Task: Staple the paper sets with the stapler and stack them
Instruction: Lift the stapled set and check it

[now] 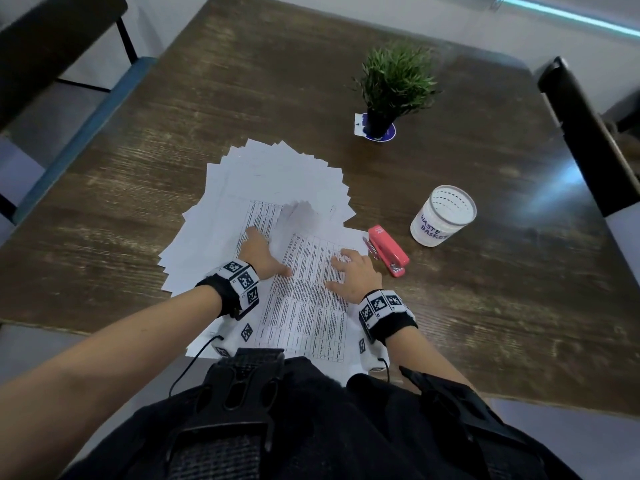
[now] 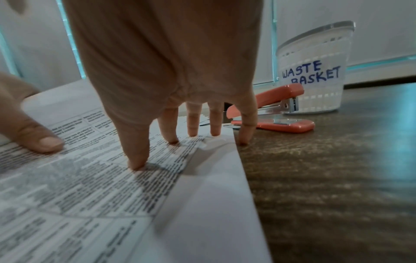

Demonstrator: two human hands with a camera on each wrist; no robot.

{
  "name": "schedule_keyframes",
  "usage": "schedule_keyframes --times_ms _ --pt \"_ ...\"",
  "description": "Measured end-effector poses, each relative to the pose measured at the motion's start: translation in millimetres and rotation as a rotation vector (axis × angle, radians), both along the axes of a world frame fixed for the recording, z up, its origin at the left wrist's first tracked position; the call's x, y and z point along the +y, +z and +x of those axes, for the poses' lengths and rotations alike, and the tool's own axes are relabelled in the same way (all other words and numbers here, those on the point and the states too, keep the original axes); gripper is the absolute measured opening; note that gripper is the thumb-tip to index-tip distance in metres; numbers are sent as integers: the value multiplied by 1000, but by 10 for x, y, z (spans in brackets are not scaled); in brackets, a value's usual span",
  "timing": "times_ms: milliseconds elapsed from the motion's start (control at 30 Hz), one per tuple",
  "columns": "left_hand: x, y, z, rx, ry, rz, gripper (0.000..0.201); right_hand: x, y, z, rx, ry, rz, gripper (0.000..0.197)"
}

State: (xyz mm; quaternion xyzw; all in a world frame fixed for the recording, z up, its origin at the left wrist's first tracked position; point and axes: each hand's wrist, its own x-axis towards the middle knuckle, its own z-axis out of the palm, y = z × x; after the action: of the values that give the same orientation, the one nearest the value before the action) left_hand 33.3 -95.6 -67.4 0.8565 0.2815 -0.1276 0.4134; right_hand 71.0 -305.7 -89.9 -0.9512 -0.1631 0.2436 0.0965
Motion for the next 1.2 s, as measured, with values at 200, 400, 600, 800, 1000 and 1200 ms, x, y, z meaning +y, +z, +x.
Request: schedule_keyframes --times_ms 200,400,600,800,1000,1200 --pt "228 84 3 -240 16 -193 47 -127 -73 115 -57 -457 504 82" --pt "430 597 85 -496 50 -526 40 -148 204 140 239 -673 1030 37" --pt "247 1136 152 -700 -24 -553 73 56 1019 309 38 -588 1340 31" --pt "293 1651 228 -859 14 -539 63 146 1736 395 -125 -437 1375 26" --pt "291 1828 192 -946 -67 -525 39 241 1846 374 -118 -464 1461 29" --pt "251 2024 186 -1062 1 -504 21 344 2072 304 -161 -360 1525 20"
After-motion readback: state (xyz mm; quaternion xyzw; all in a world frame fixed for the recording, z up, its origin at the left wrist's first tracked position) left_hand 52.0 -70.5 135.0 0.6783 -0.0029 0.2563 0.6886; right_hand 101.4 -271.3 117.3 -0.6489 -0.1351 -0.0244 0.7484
